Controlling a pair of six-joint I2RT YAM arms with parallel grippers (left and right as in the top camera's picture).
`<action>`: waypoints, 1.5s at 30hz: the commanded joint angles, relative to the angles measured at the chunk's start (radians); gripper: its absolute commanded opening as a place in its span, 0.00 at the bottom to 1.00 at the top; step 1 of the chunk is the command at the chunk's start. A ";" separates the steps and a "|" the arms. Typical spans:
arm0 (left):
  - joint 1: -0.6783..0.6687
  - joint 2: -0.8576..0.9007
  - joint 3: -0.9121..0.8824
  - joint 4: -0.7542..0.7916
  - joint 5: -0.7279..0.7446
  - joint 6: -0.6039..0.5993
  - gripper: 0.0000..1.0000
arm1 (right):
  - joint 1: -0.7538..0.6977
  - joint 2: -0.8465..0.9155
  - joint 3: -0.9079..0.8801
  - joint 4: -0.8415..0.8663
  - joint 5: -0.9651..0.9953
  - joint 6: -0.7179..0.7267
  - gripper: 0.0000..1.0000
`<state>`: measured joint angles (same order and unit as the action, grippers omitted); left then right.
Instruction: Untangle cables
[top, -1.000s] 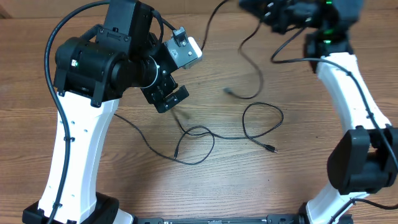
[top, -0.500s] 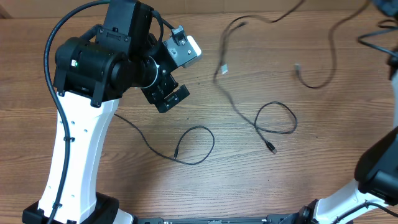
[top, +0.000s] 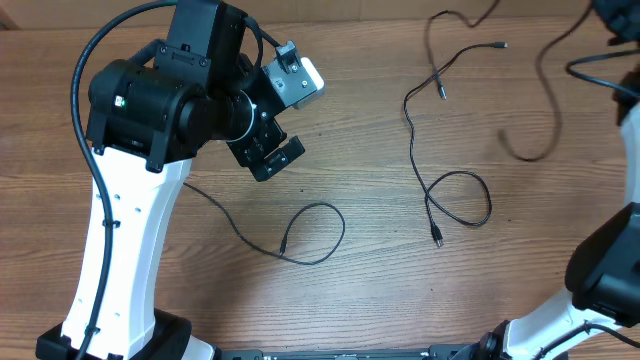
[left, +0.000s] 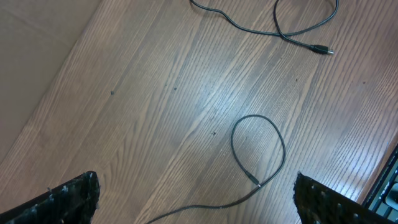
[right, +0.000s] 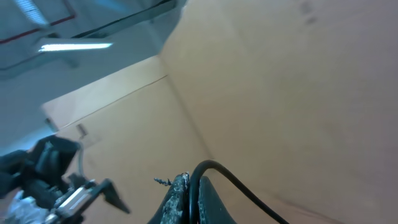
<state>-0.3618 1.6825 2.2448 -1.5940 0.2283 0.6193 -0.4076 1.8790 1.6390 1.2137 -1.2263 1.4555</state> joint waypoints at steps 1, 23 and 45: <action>0.002 -0.003 0.011 -0.002 0.008 -0.017 1.00 | 0.048 -0.005 0.070 0.016 0.012 0.064 0.04; 0.002 -0.003 0.011 -0.002 0.008 -0.017 1.00 | -0.185 -0.005 0.219 -0.071 0.220 0.025 0.04; 0.002 -0.003 0.011 -0.002 0.008 -0.017 1.00 | -0.272 -0.005 0.218 -0.689 0.151 -0.444 0.04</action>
<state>-0.3618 1.6829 2.2448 -1.5940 0.2283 0.6193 -0.6846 1.8790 1.8336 0.5259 -1.0706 1.0607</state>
